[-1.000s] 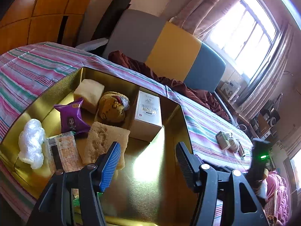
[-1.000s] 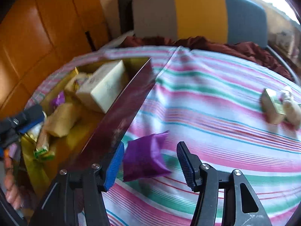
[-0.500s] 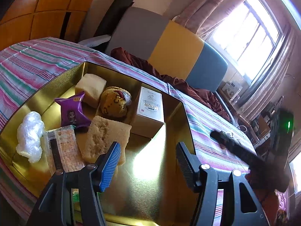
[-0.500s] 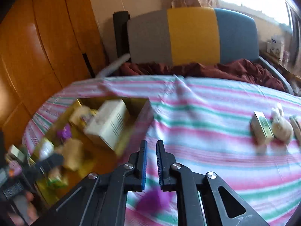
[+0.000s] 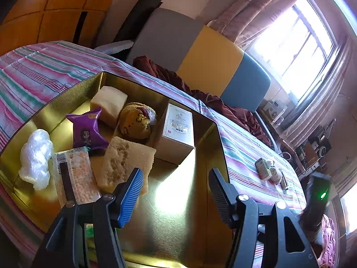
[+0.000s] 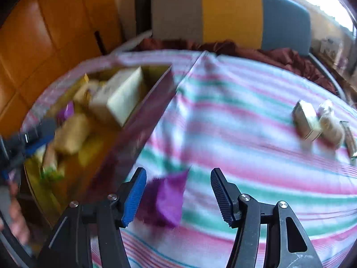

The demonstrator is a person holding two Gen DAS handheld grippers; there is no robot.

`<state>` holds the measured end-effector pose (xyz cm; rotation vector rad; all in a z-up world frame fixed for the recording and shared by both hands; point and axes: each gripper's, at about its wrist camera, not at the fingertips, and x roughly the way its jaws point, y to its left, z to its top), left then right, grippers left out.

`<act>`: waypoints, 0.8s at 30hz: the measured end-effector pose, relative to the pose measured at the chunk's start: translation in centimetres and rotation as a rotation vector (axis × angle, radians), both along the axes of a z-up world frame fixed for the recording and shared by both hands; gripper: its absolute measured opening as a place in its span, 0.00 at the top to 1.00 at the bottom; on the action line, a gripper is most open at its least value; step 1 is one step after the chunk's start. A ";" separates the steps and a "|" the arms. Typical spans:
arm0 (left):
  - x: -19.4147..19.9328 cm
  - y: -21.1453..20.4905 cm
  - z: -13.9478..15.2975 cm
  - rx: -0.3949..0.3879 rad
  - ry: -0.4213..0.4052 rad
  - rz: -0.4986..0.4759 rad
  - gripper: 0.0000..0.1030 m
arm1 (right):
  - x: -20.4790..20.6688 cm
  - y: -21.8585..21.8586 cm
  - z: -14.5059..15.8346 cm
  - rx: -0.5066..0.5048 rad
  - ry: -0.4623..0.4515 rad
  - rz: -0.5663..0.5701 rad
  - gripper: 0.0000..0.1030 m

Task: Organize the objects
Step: 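Carry the purple packet to the gold tray and open the right tool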

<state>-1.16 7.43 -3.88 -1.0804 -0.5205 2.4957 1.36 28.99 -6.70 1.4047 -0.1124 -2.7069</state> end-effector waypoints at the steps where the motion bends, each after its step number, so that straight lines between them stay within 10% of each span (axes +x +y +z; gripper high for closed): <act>1: 0.0 0.1 0.0 -0.001 0.000 -0.004 0.40 | 0.1 -0.3 -0.7 -0.001 -0.013 0.011 0.43; 6: 0.2 0.3 0.2 -0.011 0.007 -0.012 0.40 | 0.4 -0.3 -0.6 -0.057 0.012 0.002 0.67; 17: 0.3 0.4 0.0 -0.004 -0.006 -0.006 0.40 | -4.6 -1.6 6.7 -0.123 0.206 -0.047 0.67; 24: 0.3 0.6 -0.1 -0.008 -0.013 -0.014 0.40 | -9.9 -4.2 6.2 -0.085 0.175 -0.083 0.57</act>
